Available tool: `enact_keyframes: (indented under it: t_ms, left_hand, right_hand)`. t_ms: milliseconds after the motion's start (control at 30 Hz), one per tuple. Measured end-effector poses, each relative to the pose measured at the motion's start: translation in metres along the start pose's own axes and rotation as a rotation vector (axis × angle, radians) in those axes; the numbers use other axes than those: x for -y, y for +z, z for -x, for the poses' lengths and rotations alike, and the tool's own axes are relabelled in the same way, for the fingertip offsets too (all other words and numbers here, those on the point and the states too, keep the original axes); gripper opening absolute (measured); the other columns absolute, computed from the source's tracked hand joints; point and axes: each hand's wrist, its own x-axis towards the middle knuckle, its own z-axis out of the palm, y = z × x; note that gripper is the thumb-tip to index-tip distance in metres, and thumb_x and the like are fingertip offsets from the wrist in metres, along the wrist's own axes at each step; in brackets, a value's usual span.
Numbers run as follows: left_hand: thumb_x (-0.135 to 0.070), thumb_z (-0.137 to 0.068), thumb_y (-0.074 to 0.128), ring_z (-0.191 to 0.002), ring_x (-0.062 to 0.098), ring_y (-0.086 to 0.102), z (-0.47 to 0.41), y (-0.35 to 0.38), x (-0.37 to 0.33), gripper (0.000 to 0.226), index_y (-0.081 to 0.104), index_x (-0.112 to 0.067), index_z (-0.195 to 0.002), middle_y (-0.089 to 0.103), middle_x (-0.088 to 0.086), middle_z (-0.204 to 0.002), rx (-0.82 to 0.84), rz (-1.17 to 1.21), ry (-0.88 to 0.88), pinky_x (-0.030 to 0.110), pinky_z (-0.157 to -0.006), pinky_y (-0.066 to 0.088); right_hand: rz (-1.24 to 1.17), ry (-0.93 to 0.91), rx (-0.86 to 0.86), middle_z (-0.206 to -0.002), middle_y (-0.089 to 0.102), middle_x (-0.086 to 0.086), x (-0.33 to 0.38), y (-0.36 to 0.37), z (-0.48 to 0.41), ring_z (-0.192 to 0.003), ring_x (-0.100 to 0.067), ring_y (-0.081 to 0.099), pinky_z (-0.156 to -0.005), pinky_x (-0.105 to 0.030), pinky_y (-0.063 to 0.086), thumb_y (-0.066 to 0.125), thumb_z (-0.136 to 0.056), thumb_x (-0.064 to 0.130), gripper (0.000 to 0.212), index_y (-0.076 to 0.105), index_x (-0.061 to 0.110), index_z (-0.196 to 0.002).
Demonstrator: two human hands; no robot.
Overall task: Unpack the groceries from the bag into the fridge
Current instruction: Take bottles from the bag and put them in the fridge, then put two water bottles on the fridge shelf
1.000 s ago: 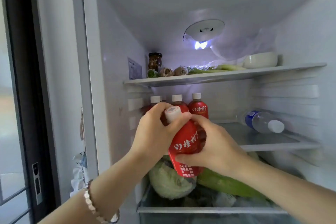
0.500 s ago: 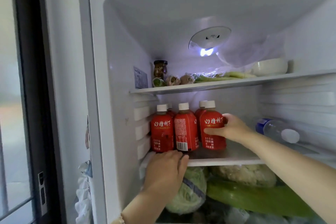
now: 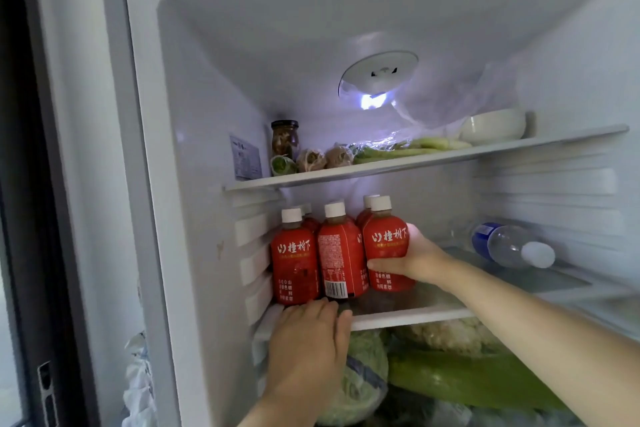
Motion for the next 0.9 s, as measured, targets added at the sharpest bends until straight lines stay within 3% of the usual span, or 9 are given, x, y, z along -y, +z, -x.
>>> enact_keyframes:
  t_ms: [67,133,200,300,400,500,600,767,900]
  left_hand:
    - [-0.039,-0.09,0.029,-0.048,0.002,0.054,0.0,0.001,0.002,0.048,0.07,-0.03,-0.066,0.061,-0.018,-0.059,0.046,0.002,-0.007,0.019,-0.05,0.045]
    - [-0.041,-0.097,0.012,-0.056,0.003,0.057,0.001,-0.008,-0.001,0.065,0.072,-0.029,-0.076,0.065,-0.017,-0.068,0.065,0.025,-0.028,0.018,-0.056,0.045]
    - [-0.047,-0.097,0.002,-0.087,0.007,0.06,-0.001,-0.021,-0.005,0.066,0.064,-0.03,-0.109,0.066,-0.016,-0.102,0.086,0.017,-0.028,0.021,-0.078,0.042]
    - [-0.042,-0.101,0.017,-0.125,0.011,0.043,-0.001,-0.033,-0.007,0.047,0.032,-0.027,-0.143,0.044,-0.009,-0.142,0.216,-0.013,-0.053,0.024,-0.101,0.029]
    - [-0.039,-0.101,0.027,-0.139,0.017,0.027,0.007,-0.05,-0.016,0.052,0.018,-0.021,-0.149,0.023,-0.001,-0.155,0.395,-0.05,-0.085,0.029,-0.112,0.021]
    - [-0.034,-0.098,0.036,-0.132,0.026,0.038,0.029,-0.074,-0.03,0.046,0.036,-0.016,-0.14,0.033,0.004,-0.149,0.447,-0.056,-0.225,0.039,-0.108,0.034]
    - [-0.032,-0.097,0.037,-0.108,0.028,0.056,0.071,-0.109,-0.053,0.035,0.057,-0.01,-0.114,0.058,0.008,-0.117,0.517,-0.155,-0.353,0.035,-0.087,0.046]
    - [-0.034,-0.098,0.038,-0.103,0.028,0.057,0.162,-0.163,-0.085,0.038,0.059,-0.004,-0.108,0.053,0.002,-0.087,0.819,-0.216,-0.603,0.035,-0.087,0.047]
    - [-0.036,-0.095,0.044,-0.104,0.024,0.059,0.243,-0.217,-0.098,0.036,0.063,-0.009,-0.107,0.049,-0.001,-0.08,0.852,-0.248,-0.87,0.029,-0.079,0.043]
  right_hand:
    - [0.061,0.038,0.001,-0.103,0.064,0.007,0.0,0.0,0.001,-0.089,-0.001,0.062,-0.073,-0.018,0.054,0.084,-0.064,0.019,0.053,0.053,0.029,-0.106]
    - [0.206,0.072,0.009,-0.112,0.064,0.006,-0.001,-0.002,0.002,-0.102,-0.01,0.061,-0.092,-0.035,0.051,0.088,-0.043,0.048,0.088,0.051,0.025,-0.12]
    - [0.361,0.09,0.023,-0.115,0.061,0.008,-0.016,-0.007,0.0,-0.106,-0.013,0.06,-0.095,-0.04,0.049,0.079,-0.027,0.073,0.114,0.046,0.027,-0.125]
    - [0.58,0.084,0.091,-0.113,0.062,0.007,-0.014,-0.008,0.021,-0.1,-0.014,0.062,-0.088,-0.038,0.052,0.064,-0.038,0.083,0.104,0.046,0.026,-0.123]
    - [0.752,0.014,0.083,-0.122,0.058,-0.003,0.021,-0.008,0.069,-0.104,-0.022,0.06,-0.089,-0.038,0.05,0.064,-0.068,0.061,0.079,0.043,0.018,-0.13]
    - [0.716,-0.114,0.175,-0.121,0.059,-0.004,0.042,-0.011,0.104,-0.105,-0.02,0.058,-0.091,-0.031,0.047,0.063,-0.085,0.037,0.048,0.052,0.015,-0.126]
    - [0.658,-0.265,0.358,-0.111,0.064,0.002,0.054,0.001,0.139,-0.097,-0.013,0.06,-0.09,-0.028,0.048,0.064,-0.085,0.033,0.033,0.061,0.018,-0.114]
    - [0.704,-0.419,0.691,-0.105,0.062,0.006,0.063,0.047,0.21,-0.091,-0.011,0.056,-0.079,-0.022,0.043,0.06,-0.087,0.039,0.044,0.052,0.021,-0.126]
    - [0.821,-0.525,0.972,-0.124,0.056,-0.001,0.078,0.097,0.277,-0.105,-0.017,0.053,-0.079,-0.023,0.038,0.055,-0.09,0.038,0.051,0.041,0.019,-0.136]
